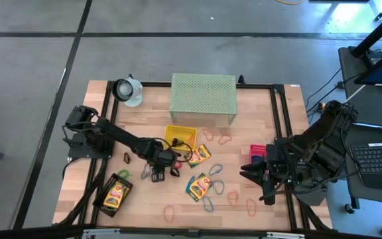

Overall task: Pick & Place Office Desk Supplies
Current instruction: Put the black rubber band into the yellow bin

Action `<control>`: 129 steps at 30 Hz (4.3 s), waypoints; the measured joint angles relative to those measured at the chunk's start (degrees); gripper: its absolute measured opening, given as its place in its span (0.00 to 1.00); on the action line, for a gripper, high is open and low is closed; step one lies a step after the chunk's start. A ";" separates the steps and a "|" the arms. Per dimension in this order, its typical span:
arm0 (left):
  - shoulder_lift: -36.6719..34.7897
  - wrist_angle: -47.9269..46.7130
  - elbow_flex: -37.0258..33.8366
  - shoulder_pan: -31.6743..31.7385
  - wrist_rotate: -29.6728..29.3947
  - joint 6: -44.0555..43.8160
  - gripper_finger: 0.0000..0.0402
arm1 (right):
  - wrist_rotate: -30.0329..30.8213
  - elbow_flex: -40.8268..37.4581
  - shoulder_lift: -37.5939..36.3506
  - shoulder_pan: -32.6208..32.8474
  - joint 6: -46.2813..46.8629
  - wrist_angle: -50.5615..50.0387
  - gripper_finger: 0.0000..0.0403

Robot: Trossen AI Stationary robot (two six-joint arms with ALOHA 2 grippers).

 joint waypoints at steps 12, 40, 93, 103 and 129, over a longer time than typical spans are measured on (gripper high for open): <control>0.15 -1.96 1.17 0.38 5.16 -3.25 0.01 | 0.02 0.00 0.00 0.39 -0.02 0.00 0.24; 3.22 -12.82 19.55 25.31 2.59 15.34 0.01 | -0.01 0.00 0.00 0.50 -1.26 0.02 0.24; -15.51 -29.29 -2.58 -1.38 1.47 -65.72 0.44 | -1.54 0.00 -0.03 3.53 -6.17 -4.92 0.24; -21.50 -28.81 -10.28 -2.80 3.05 -74.32 0.54 | -1.49 0.00 -2.27 5.93 -6.02 -4.94 0.24; -22.58 -18.20 -20.76 -2.75 4.52 -77.00 0.50 | -0.86 0.00 -3.50 6.23 -4.35 -4.90 0.24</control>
